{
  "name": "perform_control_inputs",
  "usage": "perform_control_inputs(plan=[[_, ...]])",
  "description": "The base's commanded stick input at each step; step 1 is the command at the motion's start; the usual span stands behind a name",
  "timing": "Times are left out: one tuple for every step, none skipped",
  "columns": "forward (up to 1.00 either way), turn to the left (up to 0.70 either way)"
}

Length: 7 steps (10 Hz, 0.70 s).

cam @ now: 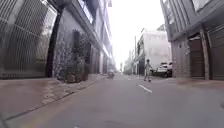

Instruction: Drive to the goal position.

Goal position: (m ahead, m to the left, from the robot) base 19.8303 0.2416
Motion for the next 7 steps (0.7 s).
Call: perform_control_inputs(plan=[[1.00,0.00],[1.00,0.00],[1.00,0.00],[1.00,0.00],[1.00,0.00],[1.00,0.00],[1.00,0.00]])
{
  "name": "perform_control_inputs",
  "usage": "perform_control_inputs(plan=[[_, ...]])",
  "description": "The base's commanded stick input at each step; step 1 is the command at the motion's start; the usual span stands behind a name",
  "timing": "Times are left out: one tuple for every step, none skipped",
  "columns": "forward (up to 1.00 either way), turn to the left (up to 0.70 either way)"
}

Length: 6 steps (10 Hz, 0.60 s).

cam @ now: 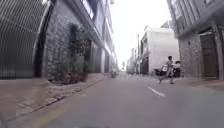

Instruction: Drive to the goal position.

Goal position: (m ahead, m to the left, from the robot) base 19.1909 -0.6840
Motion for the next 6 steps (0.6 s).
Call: perform_control_inputs(plan=[[1.00,0.00],[1.00,0.00],[1.00,0.00],[1.00,0.00],[1.00,0.00],[1.00,0.00]])
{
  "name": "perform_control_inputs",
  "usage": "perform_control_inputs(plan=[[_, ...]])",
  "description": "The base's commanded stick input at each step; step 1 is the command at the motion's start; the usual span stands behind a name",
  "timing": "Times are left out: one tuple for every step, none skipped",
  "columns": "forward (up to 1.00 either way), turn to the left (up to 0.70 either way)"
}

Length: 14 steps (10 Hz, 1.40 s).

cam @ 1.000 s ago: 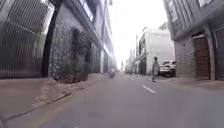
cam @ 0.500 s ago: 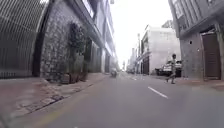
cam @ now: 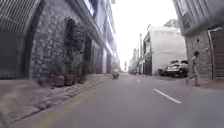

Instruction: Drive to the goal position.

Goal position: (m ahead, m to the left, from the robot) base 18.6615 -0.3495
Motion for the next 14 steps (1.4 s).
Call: perform_control_inputs(plan=[[1.00,-0.05],[1.00,-0.40],[1.00,-0.40],[1.00,-0.40],[1.00,-0.40],[1.00,-0.40],[1.00,-0.40],[1.00,-0.40],[1.00,-0.03],[1.00,0.00],[1.00,0.00],[1.00,0.00],[1.00,0.00],[1.00,0.00]])
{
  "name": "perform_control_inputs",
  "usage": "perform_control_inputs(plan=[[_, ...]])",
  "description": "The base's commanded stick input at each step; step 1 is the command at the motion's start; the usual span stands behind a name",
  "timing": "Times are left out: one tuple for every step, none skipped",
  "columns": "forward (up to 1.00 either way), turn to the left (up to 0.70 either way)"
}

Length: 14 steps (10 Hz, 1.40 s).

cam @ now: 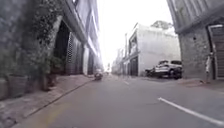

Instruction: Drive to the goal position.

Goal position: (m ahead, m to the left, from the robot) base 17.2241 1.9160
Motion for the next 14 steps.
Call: perform_control_inputs(plan=[[1.00,0.00],[1.00,0.00],[1.00,0.00],[1.00,0.00],[1.00,0.00],[1.00,-0.15],[1.00,-0.40],[1.00,-0.40],[1.00,-0.40],[1.00,-0.40],[1.00,-0.40],[1.00,-0.40],[1.00,-0.34],[1.00,0.00]])
